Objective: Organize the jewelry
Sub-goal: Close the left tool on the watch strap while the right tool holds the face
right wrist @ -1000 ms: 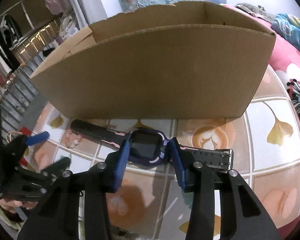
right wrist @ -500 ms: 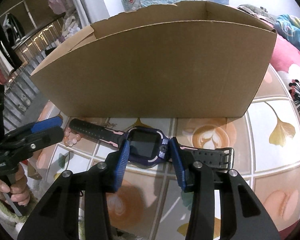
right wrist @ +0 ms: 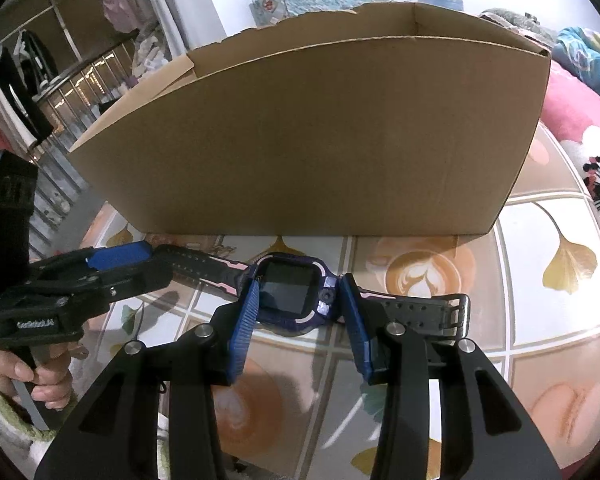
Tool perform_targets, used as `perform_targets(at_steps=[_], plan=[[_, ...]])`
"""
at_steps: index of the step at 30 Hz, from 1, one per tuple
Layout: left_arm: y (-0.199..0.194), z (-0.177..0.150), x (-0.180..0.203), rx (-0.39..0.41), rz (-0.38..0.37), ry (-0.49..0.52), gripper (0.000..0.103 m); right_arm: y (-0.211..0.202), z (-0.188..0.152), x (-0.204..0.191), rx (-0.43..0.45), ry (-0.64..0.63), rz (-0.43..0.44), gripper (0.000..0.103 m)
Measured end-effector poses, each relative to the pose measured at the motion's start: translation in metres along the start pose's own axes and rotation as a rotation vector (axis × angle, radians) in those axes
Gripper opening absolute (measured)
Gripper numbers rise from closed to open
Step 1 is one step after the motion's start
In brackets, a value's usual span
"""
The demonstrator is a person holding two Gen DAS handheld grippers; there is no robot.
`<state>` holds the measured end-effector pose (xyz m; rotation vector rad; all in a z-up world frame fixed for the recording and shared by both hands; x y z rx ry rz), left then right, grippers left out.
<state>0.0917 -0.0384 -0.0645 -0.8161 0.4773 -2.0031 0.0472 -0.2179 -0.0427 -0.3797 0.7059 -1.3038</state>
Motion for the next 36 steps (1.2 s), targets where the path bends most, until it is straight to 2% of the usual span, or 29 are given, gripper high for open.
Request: perform_targets(at_steps=[4, 11, 13, 17, 22, 25, 30, 36], plan=[[0.002, 0.002, 0.004, 0.008, -0.018, -0.006, 0.068, -0.002, -0.001, 0.003, 0.004, 0.003, 0.008, 0.041], [-0.010, 0.013, 0.029, 0.092, -0.151, -0.003, 0.066, -0.006, -0.002, 0.006, 0.010, 0.002, 0.019, 0.041], [-0.009, 0.014, 0.030, 0.090, -0.123, 0.013, 0.066, -0.007, -0.003, 0.007, 0.011, 0.002, 0.022, 0.041], [-0.005, 0.010, 0.021, 0.045, 0.004, 0.045, 0.066, -0.008, -0.004, 0.009, 0.012, 0.005, 0.026, 0.041], [0.000, 0.004, 0.005, 0.000, 0.076, 0.028, 0.066, -0.009, -0.004, 0.010, 0.018, 0.002, 0.029, 0.041], [0.007, 0.002, 0.001, -0.033, 0.085, 0.005, 0.067, -0.010, -0.004, 0.011, 0.017, 0.004, 0.031, 0.041], [0.009, 0.005, -0.001, -0.031, 0.096, 0.000, 0.068, -0.010, -0.004, 0.011, 0.019, 0.003, 0.031, 0.041], [0.007, 0.005, 0.007, -0.020, 0.037, -0.012, 0.068, -0.011, -0.005, 0.009, 0.020, 0.003, 0.031, 0.041]])
Point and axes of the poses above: each gripper's, at about its wrist camera, not at the fingertips, and y roughly the way its jaws point, x to its right, z to its top, the point moved 4 cm from there along y, roughly the way its jaws point, and after that the axes turned 14 degrees about x, right-handed, at the moved point
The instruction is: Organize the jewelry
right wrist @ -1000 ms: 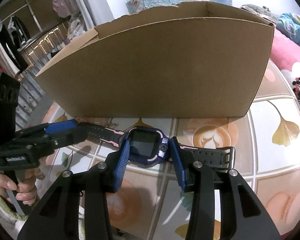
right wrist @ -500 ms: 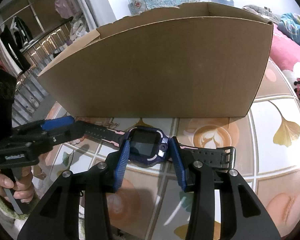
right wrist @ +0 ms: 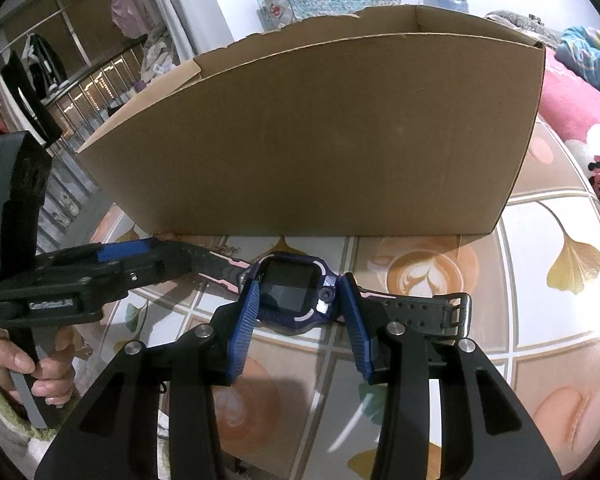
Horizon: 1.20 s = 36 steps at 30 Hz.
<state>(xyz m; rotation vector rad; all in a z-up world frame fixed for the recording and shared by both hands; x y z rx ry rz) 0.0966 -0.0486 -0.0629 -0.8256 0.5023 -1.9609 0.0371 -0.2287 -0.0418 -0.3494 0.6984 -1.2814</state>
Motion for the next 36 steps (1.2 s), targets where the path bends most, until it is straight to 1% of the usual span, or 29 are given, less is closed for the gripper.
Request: perform_targets(at_steps=[5, 9, 11, 14, 16, 17, 18, 19, 22, 25, 27, 30, 33, 36], plan=[[-0.006, 0.005, 0.011, 0.049, -0.061, -0.007, 0.068, 0.000, 0.000, 0.000, 0.000, 0.000, 0.000, 0.042], [-0.007, 0.009, 0.017, 0.068, -0.086, -0.008, 0.066, 0.000, 0.000, 0.000, 0.000, -0.002, 0.000, 0.041], [-0.005, 0.011, 0.020, 0.069, -0.095, -0.003, 0.061, 0.000, 0.000, 0.000, 0.000, -0.002, 0.000, 0.042], [-0.001, 0.012, 0.027, 0.073, -0.098, 0.010, 0.049, 0.000, 0.001, 0.000, 0.000, -0.001, 0.000, 0.041], [0.002, 0.011, 0.029, 0.074, -0.088, 0.026, 0.037, 0.000, 0.000, 0.000, -0.001, -0.001, 0.000, 0.042], [0.003, 0.011, 0.031, 0.075, -0.093, 0.033, 0.034, 0.000, 0.000, 0.000, -0.002, -0.002, 0.000, 0.042], [0.002, 0.011, 0.032, 0.079, -0.099, 0.038, 0.028, 0.000, 0.000, -0.001, -0.002, -0.004, -0.002, 0.042], [0.002, 0.010, 0.034, 0.084, -0.098, 0.052, 0.025, 0.000, 0.000, -0.001, -0.002, -0.004, -0.002, 0.042], [0.003, 0.007, 0.042, 0.097, -0.063, 0.110, 0.018, 0.000, 0.001, -0.002, -0.003, -0.005, -0.004, 0.041], [0.002, 0.005, 0.043, 0.105, -0.037, 0.150, 0.017, -0.001, 0.002, -0.001, -0.002, 0.001, 0.010, 0.041], [0.002, 0.003, 0.044, 0.103, -0.025, 0.175, 0.016, -0.006, 0.002, 0.007, -0.010, 0.043, 0.023, 0.041], [0.003, 0.001, 0.044, 0.105, -0.006, 0.203, 0.016, -0.019, 0.004, 0.024, 0.015, 0.058, -0.023, 0.041], [0.005, -0.001, 0.042, 0.102, 0.008, 0.215, 0.016, -0.039, 0.008, 0.052, 0.050, 0.088, -0.113, 0.041], [0.006, -0.002, 0.041, 0.097, 0.015, 0.223, 0.016, -0.045, 0.009, 0.076, 0.048, 0.132, -0.179, 0.041]])
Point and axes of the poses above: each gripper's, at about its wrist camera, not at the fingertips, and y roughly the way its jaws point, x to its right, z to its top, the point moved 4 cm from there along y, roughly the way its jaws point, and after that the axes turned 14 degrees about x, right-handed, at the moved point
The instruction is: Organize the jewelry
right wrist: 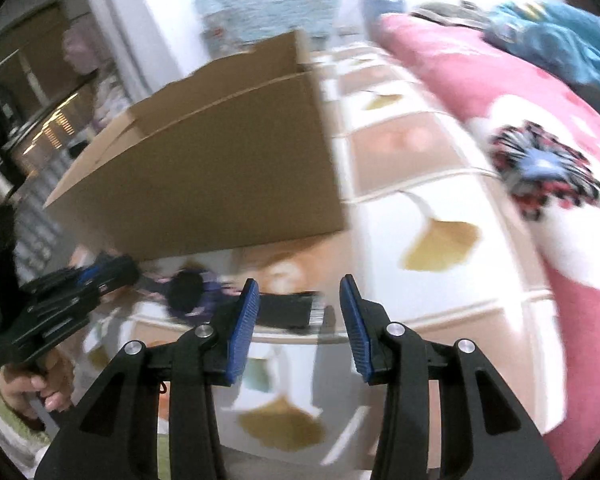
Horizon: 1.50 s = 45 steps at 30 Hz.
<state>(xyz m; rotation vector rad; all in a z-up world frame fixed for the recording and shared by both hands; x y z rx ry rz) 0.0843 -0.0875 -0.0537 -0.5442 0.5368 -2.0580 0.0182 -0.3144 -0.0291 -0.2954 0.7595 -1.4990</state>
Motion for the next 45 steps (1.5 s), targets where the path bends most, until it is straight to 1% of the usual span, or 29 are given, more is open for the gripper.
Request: perform_targets(at_steps=[3, 7, 11, 12, 13, 14, 15, 16, 17, 18, 20, 22, 26, 29, 32, 33, 35, 36, 37, 38, 39, 41, 42, 43, 44, 45], plan=[[0.000, -0.002, 0.001, -0.006, 0.000, 0.012, 0.016, 0.008, -0.002, 0.009, -0.033, 0.037, -0.015, 0.041], [0.002, -0.004, 0.006, -0.016, -0.012, 0.017, 0.016, 0.019, -0.007, 0.000, -0.061, 0.049, 0.022, 0.041], [0.003, -0.006, 0.011, -0.019, -0.015, 0.035, 0.015, 0.025, -0.006, -0.003, -0.077, 0.098, 0.075, 0.041], [0.003, -0.007, 0.011, -0.020, -0.020, 0.033, 0.015, 0.026, -0.007, -0.001, -0.082, 0.148, 0.113, 0.037], [0.003, -0.007, 0.012, -0.021, -0.021, 0.033, 0.015, 0.025, -0.008, 0.000, -0.087, 0.190, 0.149, 0.037], [0.003, -0.008, 0.012, -0.022, -0.022, 0.035, 0.015, 0.026, -0.009, 0.003, -0.091, 0.269, 0.215, 0.035], [0.003, -0.009, 0.011, -0.024, -0.026, 0.033, 0.015, 0.028, -0.010, 0.006, -0.092, 0.317, 0.242, 0.032], [0.004, -0.009, 0.011, -0.026, -0.028, 0.029, 0.015, 0.029, -0.011, 0.008, -0.093, 0.333, 0.240, 0.030], [0.004, -0.010, 0.011, -0.027, -0.028, 0.028, 0.015, 0.030, -0.011, 0.010, -0.091, 0.335, 0.230, 0.024], [0.004, -0.010, 0.010, -0.026, -0.028, 0.028, 0.015, 0.031, -0.011, 0.010, -0.087, 0.330, 0.214, 0.015], [0.002, -0.009, 0.010, -0.018, -0.035, 0.026, 0.015, 0.029, -0.009, 0.010, -0.075, 0.320, 0.202, 0.008], [-0.003, -0.005, 0.012, -0.001, -0.057, 0.019, 0.015, 0.023, -0.003, 0.004, -0.048, 0.296, 0.201, 0.007], [-0.025, 0.009, 0.020, 0.051, -0.093, 0.035, 0.015, 0.002, 0.018, -0.015, 0.007, 0.200, 0.191, 0.006], [-0.054, 0.030, 0.025, 0.111, -0.134, 0.037, 0.015, -0.024, 0.044, -0.037, 0.067, 0.127, 0.209, 0.006], [-0.079, 0.059, 0.025, 0.167, -0.154, 0.073, 0.015, -0.045, 0.078, -0.057, 0.135, 0.049, 0.248, 0.006], [-0.085, 0.072, 0.023, 0.187, -0.161, 0.090, 0.015, -0.049, 0.095, -0.066, 0.160, 0.011, 0.267, 0.006], [-0.087, 0.095, 0.018, 0.199, -0.167, 0.106, 0.015, -0.047, 0.123, -0.076, 0.180, -0.032, 0.290, 0.006], [-0.083, 0.108, 0.012, 0.187, -0.172, 0.101, 0.016, -0.039, 0.140, -0.083, 0.184, -0.054, 0.309, 0.006], [-0.075, 0.120, 0.007, 0.171, -0.185, 0.090, 0.016, -0.032, 0.150, -0.086, 0.180, -0.068, 0.313, 0.006], [-0.067, 0.128, 0.002, 0.152, -0.192, 0.080, 0.016, -0.016, 0.164, -0.090, 0.156, -0.080, 0.314, 0.006], [-0.050, 0.139, -0.008, 0.103, -0.189, 0.061, 0.016, 0.003, 0.176, -0.093, 0.119, -0.075, 0.324, 0.006], [-0.019, 0.151, -0.023, 0.015, -0.183, 0.023, 0.016, 0.039, 0.191, -0.092, 0.030, -0.051, 0.333, 0.006], [0.002, 0.156, -0.032, -0.041, -0.174, -0.003, 0.016, 0.060, 0.198, -0.093, -0.019, -0.040, 0.326, 0.006], [0.023, 0.160, -0.040, -0.099, -0.165, -0.016, 0.016, 0.076, 0.202, -0.094, -0.050, -0.038, 0.313, 0.006], [0.036, 0.161, -0.045, -0.130, -0.154, -0.017, 0.016, 0.095, 0.205, -0.096, -0.092, -0.041, 0.297, 0.006], [0.054, 0.161, -0.052, -0.171, -0.129, -0.024, 0.016, 0.112, 0.205, -0.095, -0.123, -0.042, 0.280, 0.006]])
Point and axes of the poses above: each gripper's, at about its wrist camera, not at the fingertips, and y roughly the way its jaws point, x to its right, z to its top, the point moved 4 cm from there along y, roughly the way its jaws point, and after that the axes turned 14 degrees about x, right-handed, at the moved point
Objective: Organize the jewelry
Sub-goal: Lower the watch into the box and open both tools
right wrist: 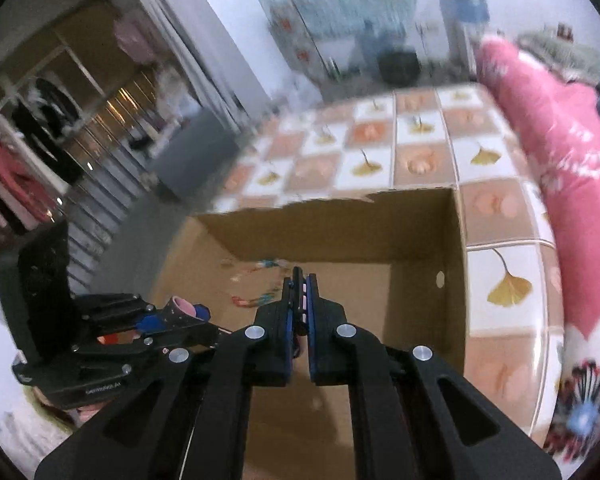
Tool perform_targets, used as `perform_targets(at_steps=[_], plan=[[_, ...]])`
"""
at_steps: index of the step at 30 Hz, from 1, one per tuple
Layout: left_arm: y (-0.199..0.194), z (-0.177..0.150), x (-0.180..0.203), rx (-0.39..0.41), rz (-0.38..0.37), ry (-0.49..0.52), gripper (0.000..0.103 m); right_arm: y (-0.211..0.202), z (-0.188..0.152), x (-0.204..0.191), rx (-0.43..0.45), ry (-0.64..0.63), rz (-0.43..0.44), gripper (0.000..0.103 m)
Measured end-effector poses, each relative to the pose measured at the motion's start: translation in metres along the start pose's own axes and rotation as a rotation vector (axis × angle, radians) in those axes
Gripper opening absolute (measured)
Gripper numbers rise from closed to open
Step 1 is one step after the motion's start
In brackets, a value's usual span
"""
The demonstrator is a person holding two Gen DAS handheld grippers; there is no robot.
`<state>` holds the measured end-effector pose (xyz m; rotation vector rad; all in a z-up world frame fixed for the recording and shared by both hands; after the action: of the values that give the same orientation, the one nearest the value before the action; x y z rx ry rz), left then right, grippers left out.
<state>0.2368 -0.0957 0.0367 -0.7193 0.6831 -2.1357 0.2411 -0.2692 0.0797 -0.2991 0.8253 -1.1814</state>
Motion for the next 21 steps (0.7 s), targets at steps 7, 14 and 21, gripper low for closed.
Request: perform_targets(at_steps=[7, 14, 21], plan=[[0.071, -0.006, -0.026, -0.207, 0.065, -0.035, 0.021, 0.081, 0.002, 0.015, -0.160, -0.071, -0.118, 0.006], [0.082, -0.011, -0.042, -0.293, 0.102, -0.106, 0.041, 0.107, -0.006, 0.027, -0.232, -0.131, -0.208, 0.010], [0.062, -0.011, -0.037, -0.277, 0.085, -0.099, 0.048, 0.095, 0.007, 0.024, -0.175, -0.197, -0.229, 0.032]])
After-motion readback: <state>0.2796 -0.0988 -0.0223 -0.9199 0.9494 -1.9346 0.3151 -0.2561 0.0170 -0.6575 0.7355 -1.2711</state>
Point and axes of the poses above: each gripper's, at about its wrist camera, not at the fingertips, and y roughly the way its jaws point, x to its right, z to its top, the point moved 4 cm from there along y, roughly the way its jaws point, and after that the axes turned 14 degrees about x, right-handed, at the moved point
